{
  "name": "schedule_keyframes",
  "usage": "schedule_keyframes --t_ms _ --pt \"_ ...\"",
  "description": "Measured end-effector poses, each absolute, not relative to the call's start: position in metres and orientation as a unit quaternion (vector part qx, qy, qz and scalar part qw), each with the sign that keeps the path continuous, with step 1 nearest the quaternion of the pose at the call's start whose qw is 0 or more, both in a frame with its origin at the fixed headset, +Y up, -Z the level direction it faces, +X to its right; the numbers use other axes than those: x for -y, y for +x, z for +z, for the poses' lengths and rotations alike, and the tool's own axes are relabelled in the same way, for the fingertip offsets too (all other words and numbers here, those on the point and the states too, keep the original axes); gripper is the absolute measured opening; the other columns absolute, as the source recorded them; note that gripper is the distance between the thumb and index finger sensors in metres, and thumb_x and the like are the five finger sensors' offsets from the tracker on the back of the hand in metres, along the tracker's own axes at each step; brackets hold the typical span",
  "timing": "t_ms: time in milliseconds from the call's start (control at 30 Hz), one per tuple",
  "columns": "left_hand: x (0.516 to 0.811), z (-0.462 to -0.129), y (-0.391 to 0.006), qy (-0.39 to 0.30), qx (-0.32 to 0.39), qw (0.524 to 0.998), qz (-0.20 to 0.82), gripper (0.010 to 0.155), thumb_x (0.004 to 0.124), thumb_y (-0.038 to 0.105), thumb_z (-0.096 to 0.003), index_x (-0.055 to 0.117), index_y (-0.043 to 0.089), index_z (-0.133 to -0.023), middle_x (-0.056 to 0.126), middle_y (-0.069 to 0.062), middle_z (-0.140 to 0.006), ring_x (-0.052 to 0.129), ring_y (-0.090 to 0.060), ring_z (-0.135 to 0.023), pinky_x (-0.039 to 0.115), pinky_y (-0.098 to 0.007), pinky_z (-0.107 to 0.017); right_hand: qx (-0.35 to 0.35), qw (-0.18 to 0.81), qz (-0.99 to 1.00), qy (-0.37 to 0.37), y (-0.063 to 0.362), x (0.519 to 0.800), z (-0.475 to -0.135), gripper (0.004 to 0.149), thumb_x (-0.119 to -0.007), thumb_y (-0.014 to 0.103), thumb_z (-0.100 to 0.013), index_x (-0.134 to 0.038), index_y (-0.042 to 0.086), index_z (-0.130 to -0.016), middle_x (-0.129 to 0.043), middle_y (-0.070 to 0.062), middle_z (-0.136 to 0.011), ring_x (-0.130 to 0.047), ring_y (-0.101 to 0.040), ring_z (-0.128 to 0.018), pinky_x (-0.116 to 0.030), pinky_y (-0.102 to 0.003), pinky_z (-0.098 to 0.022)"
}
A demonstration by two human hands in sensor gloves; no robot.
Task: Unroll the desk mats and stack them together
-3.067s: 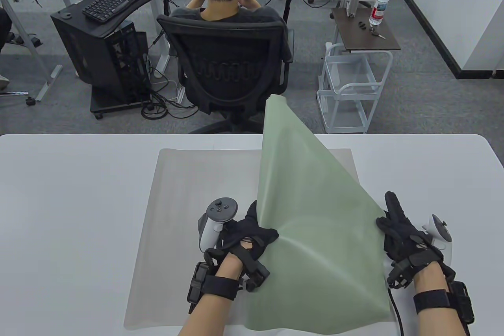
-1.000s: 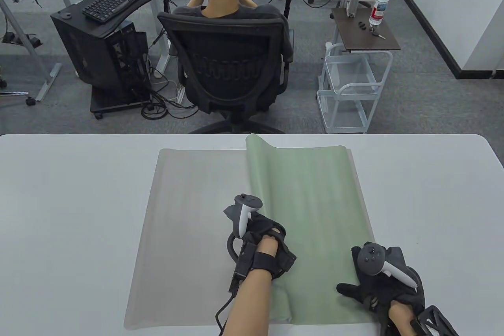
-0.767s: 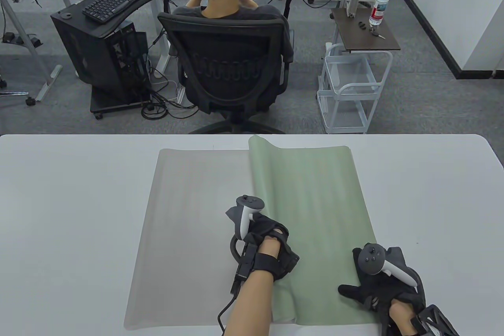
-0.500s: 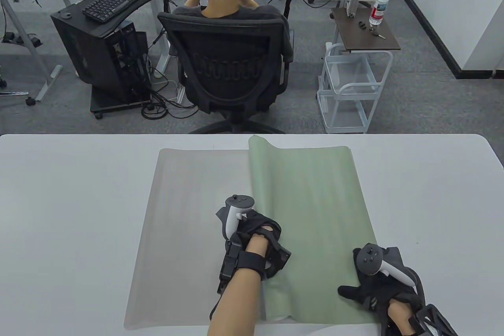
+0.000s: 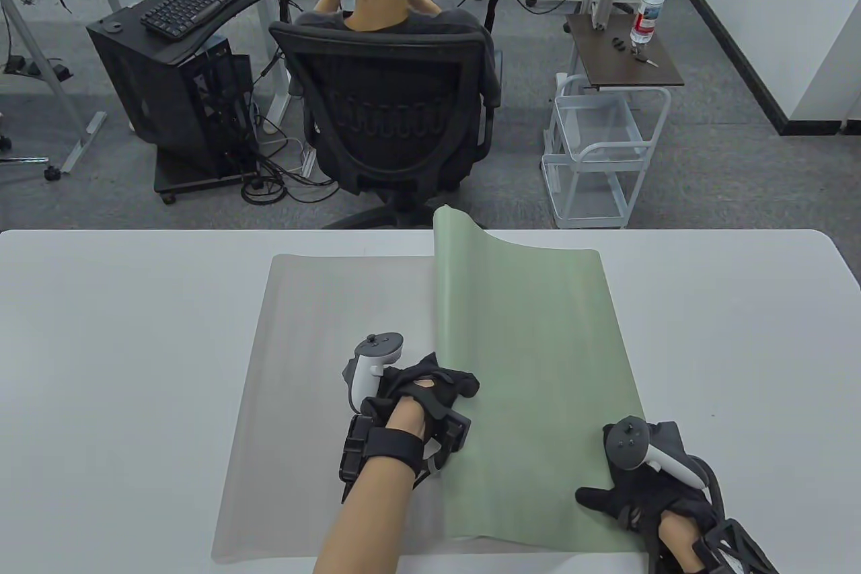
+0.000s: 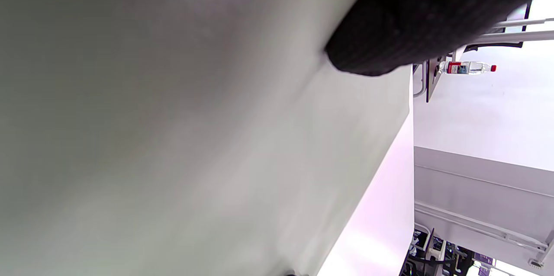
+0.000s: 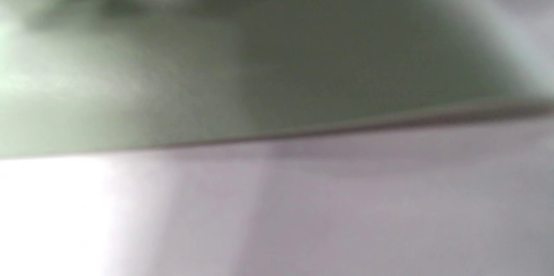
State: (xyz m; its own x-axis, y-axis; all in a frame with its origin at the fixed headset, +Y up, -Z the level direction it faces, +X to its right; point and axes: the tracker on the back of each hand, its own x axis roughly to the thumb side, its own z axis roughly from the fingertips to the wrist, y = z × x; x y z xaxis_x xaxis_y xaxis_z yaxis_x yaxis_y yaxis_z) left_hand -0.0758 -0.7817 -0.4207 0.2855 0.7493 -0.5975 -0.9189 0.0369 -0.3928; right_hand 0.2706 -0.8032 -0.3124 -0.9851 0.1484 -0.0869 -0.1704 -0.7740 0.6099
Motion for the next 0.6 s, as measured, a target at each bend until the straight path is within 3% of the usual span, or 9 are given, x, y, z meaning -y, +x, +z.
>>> schedule_keyframes --t_ms 67,100,133,200,333,467,600 --pt "0.786 -0.421 -0.076 -0.375 -0.101 0.699 0.601 0.068 0.087 0.033 -0.0440 0.039 0.022 -0.091 0.078 0.004 -0.090 0.091 -0.029 -0.083 0.081 -0.053 -0.062 -0.325 0.085 0.942 -0.017 0.271 0.803 -0.312 0.103 -0.059 0.073 -0.036 0.009 0.022 -0.095 0.022 -0.011 -0.098 0.017 -0.043 -0.091 -0.004 -0.059 -0.066" --pt "0.788 -0.421 -0.075 -0.380 -0.089 0.684 0.617 0.072 0.084 0.029 -0.0449 0.031 0.019 -0.092 0.072 0.000 -0.093 0.090 -0.038 -0.086 0.084 -0.054 -0.060 -0.325 0.085 0.942 -0.017 0.271 0.803 -0.312 0.103 -0.059 0.073 -0.036 0.009 0.022 -0.095 0.022 -0.011 -0.098 0.017 -0.043 -0.091 -0.004 -0.059 -0.066" --pt "0.790 -0.422 -0.075 -0.381 -0.068 0.660 0.644 0.077 0.082 0.025 -0.0458 0.021 0.017 -0.093 0.064 -0.005 -0.097 0.096 -0.036 -0.083 0.090 -0.049 -0.057 -0.325 0.085 0.942 -0.017 0.271 0.803 -0.313 0.103 -0.059 0.073 -0.036 0.009 0.022 -0.095 0.022 -0.011 -0.098 0.017 -0.043 -0.091 -0.004 -0.059 -0.066" --pt "0.790 -0.423 -0.076 -0.383 -0.051 0.649 0.655 0.083 0.078 0.020 -0.0459 0.012 0.016 -0.096 0.054 -0.011 -0.102 0.096 -0.035 -0.081 0.088 -0.048 -0.058 -0.326 0.085 0.942 -0.017 0.270 0.803 -0.313 0.104 -0.059 0.073 -0.036 0.009 0.022 -0.095 0.022 -0.011 -0.098 0.017 -0.043 -0.091 -0.004 -0.059 -0.066" --pt "0.793 -0.422 -0.087 -0.376 -0.050 0.639 0.669 0.087 0.074 0.018 -0.0456 0.003 0.016 -0.097 0.045 -0.019 -0.105 0.089 -0.039 -0.083 0.081 -0.055 -0.059 -0.325 0.084 0.942 -0.018 0.270 0.803 -0.313 0.103 -0.059 0.073 -0.036 0.009 0.022 -0.095 0.022 -0.011 -0.098 0.017 -0.043 -0.091 -0.004 -0.059 -0.067" --pt "0.795 -0.421 -0.099 -0.371 -0.053 0.634 0.677 0.086 0.073 0.017 -0.0456 0.004 0.017 -0.097 0.043 -0.020 -0.106 0.084 -0.041 -0.084 0.076 -0.057 -0.061 -0.324 0.084 0.942 -0.018 0.270 0.804 -0.313 0.103 -0.059 0.073 -0.036 0.009 0.022 -0.095 0.022 -0.011 -0.098 0.017 -0.042 -0.091 -0.004 -0.059 -0.066" --pt "0.795 -0.420 -0.110 -0.359 -0.089 0.653 0.661 0.087 0.089 0.025 -0.0440 0.023 0.013 -0.099 0.055 -0.009 -0.102 0.090 -0.029 -0.077 0.083 -0.046 -0.058 -0.326 0.082 0.942 -0.021 0.270 0.804 -0.313 0.103 -0.059 0.073 -0.036 0.010 0.022 -0.095 0.022 -0.012 -0.098 0.017 -0.043 -0.091 -0.004 -0.060 -0.066"
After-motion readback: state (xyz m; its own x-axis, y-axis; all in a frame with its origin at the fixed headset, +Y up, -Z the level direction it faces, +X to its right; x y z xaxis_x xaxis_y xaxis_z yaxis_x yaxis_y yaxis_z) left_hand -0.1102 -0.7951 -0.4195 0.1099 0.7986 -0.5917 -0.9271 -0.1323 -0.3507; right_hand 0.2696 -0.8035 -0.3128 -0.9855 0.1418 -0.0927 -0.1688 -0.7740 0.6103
